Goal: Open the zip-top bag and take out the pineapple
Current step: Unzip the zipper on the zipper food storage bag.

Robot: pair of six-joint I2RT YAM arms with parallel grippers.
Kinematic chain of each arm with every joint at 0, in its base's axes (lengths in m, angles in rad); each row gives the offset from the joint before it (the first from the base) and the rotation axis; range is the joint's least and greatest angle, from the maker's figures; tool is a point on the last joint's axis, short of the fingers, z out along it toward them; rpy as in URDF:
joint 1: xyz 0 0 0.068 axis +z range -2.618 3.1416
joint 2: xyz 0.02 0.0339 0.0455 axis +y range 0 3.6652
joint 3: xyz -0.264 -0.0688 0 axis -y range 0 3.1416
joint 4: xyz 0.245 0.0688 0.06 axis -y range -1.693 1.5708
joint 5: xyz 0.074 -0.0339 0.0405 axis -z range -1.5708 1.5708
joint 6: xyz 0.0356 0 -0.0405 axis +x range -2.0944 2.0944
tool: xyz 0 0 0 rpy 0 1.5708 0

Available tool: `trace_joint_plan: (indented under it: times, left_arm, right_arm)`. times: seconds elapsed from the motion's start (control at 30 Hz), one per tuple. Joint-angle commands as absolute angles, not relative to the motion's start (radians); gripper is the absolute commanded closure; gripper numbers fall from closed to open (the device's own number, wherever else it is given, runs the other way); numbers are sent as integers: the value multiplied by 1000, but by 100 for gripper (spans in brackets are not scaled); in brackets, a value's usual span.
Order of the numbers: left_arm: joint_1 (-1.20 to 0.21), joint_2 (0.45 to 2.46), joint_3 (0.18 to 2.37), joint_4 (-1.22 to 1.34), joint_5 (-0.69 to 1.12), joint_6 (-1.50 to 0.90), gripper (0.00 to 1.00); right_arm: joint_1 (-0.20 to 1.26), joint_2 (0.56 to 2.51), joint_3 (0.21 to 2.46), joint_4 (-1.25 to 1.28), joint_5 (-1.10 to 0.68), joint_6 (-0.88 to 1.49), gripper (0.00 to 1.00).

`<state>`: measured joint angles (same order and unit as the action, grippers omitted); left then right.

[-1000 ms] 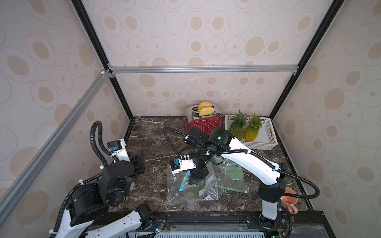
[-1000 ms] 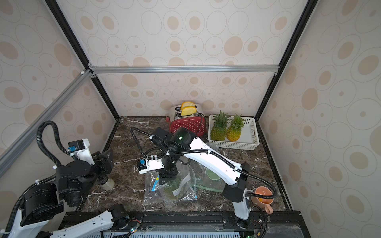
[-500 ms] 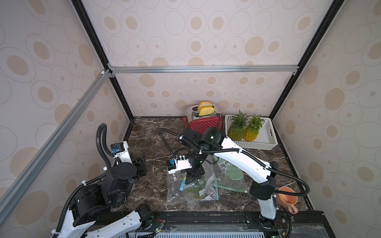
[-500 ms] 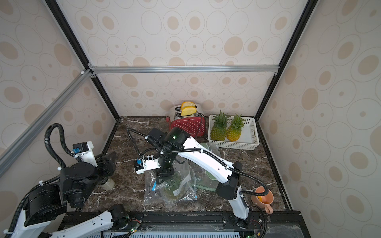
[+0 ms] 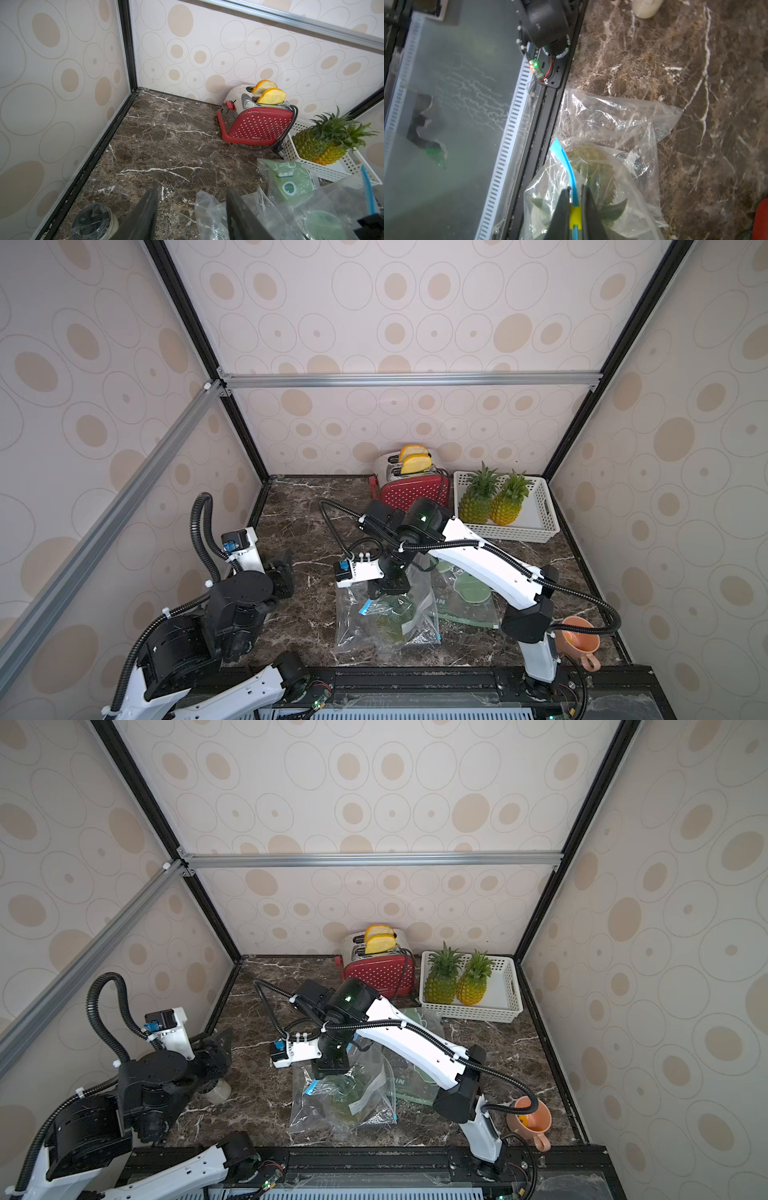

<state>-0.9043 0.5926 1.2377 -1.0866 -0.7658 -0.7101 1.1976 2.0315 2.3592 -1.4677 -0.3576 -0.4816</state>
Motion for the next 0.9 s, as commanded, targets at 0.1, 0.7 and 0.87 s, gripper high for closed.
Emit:
trace_joint_plan:
  times: [0.1, 0.7, 0.87]
  left_arm:
    - [-907, 691, 1239, -1097, -650, -687, 45]
    - [-905, 649, 963, -545, -219, -431, 29]
    - [-850, 724, 955, -508, -109, -392, 30]
  right_arm:
    - [1204, 1963, 2368, -1372, -132, -356, 100]
    - [1149, 1800, 2139, -1119, -90, -69, 100]
    - [1148, 1715, 2007, -1015, -135, -82, 100]
